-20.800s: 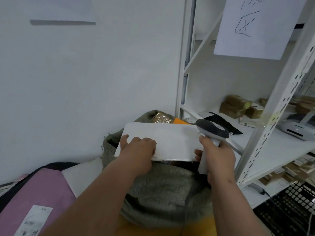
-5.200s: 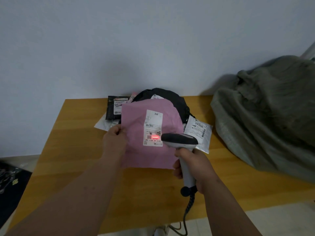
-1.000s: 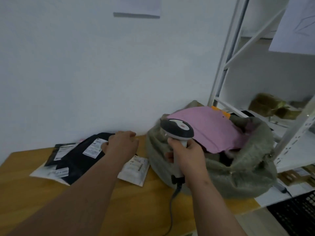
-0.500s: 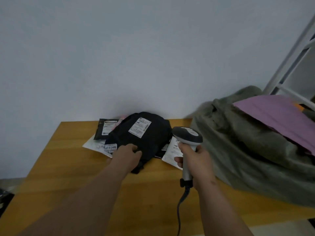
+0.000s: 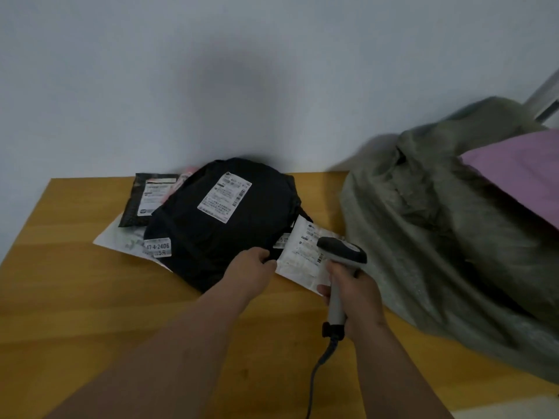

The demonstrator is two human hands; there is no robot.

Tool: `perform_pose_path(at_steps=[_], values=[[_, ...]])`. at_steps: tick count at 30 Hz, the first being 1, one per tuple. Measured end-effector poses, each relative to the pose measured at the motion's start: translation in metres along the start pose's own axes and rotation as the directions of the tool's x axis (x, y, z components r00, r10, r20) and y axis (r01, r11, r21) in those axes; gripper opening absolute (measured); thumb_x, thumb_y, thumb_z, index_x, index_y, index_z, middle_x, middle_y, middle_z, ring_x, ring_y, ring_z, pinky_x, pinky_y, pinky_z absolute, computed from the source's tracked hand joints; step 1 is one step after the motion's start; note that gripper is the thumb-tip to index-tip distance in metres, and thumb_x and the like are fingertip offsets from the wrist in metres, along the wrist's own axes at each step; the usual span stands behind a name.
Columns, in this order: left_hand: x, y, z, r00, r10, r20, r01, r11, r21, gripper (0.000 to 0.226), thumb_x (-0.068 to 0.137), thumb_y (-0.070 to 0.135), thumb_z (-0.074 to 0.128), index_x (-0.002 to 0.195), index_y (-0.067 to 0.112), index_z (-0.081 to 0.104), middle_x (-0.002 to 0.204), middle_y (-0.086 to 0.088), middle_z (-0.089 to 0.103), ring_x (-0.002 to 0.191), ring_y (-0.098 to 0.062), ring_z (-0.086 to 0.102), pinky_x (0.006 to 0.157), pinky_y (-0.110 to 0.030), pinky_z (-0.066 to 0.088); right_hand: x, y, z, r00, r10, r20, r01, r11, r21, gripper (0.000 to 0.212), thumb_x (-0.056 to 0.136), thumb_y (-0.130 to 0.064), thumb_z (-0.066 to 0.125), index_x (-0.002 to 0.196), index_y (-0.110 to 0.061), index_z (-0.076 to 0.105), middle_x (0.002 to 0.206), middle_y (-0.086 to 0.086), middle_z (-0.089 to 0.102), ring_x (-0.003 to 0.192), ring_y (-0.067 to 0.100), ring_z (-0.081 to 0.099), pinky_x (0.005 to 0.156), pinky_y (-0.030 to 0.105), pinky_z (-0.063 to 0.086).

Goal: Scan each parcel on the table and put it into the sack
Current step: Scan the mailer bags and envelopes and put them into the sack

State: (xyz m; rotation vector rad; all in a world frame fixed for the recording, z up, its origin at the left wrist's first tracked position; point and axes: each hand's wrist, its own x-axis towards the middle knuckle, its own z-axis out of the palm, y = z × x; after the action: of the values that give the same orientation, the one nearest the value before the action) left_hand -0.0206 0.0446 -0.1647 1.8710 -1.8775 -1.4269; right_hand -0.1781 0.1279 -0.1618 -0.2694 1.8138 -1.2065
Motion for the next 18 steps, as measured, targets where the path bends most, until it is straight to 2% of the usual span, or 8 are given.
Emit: perform_pose_path(at_steps=[2,6,9,13,16,18], values=[[0.014,0.004,0.014,0.999,-0.030,0.033,0.031,0.999,-0.030,0.048,0.100,0.025,0.050,0.146,0.014,0.041,0.146,-0.006,0.046,0.129,-0.021,0.046,0.096,-0.025,0.038,0.019,0.008,-0.002,1.000,0.029,-0.004,-0.029,1.000,-0.009,0.024,0.090,-0.028,0.070,0.106,-0.010,0.067,0.099,0.006,0.070,0.074,0.021,0.071,0.063,0.033,0.054],[0.036,0.008,0.037,0.994,-0.073,0.080,0.079,0.995,-0.067,0.044,0.099,0.017,0.050,0.142,0.008,0.045,0.138,-0.011,0.052,0.121,-0.024,0.051,0.090,-0.024,0.040,0.049,0.024,-0.002,0.998,0.058,-0.015,-0.059,0.993,-0.100,0.043,0.087,-0.040,0.069,0.118,-0.010,0.065,0.112,0.006,0.068,0.096,0.023,0.066,0.083,0.041,0.054],[0.048,0.008,0.050,0.993,-0.082,0.085,0.090,0.992,-0.089,0.044,0.097,0.012,0.051,0.140,0.009,0.046,0.135,-0.010,0.054,0.115,-0.021,0.052,0.085,-0.022,0.039,0.061,0.029,0.001,0.998,0.056,-0.002,-0.056,0.991,-0.121,0.044,0.089,-0.040,0.069,0.122,-0.013,0.061,0.116,0.003,0.064,0.099,0.018,0.060,0.082,0.034,0.045],[0.059,0.005,0.062,0.994,-0.105,0.041,0.110,0.983,-0.149,0.037,0.096,0.010,0.054,0.132,0.009,0.053,0.124,-0.008,0.060,0.097,-0.014,0.054,0.081,-0.026,0.045,0.068,0.035,0.004,0.996,0.088,0.020,-0.085,0.991,-0.105,0.036,0.087,-0.039,0.070,0.116,-0.018,0.063,0.111,-0.001,0.065,0.094,0.010,0.060,0.075,0.032,0.046],[0.064,0.005,0.065,0.989,-0.149,-0.011,0.146,0.978,-0.147,0.035,0.097,0.020,0.054,0.131,0.010,0.054,0.119,-0.009,0.062,0.100,-0.021,0.058,0.087,-0.034,0.050,0.068,0.036,0.004,0.994,0.104,0.033,-0.100,0.991,-0.091,0.035,0.086,-0.039,0.070,0.113,-0.017,0.066,0.108,-0.001,0.068,0.096,0.014,0.063,0.075,0.033,0.048],[0.063,0.003,0.064,0.986,-0.167,-0.019,0.161,0.971,-0.176,0.029,0.098,0.020,0.052,0.125,0.012,0.058,0.110,-0.007,0.063,0.100,-0.024,0.059,0.090,-0.040,0.051,0.065,0.033,0.004,0.993,0.112,0.040,-0.109,0.991,-0.072,0.028,0.087,-0.037,0.070,0.107,-0.018,0.067,0.103,-0.002,0.068,0.092,0.013,0.063,0.072,0.032,0.048]])
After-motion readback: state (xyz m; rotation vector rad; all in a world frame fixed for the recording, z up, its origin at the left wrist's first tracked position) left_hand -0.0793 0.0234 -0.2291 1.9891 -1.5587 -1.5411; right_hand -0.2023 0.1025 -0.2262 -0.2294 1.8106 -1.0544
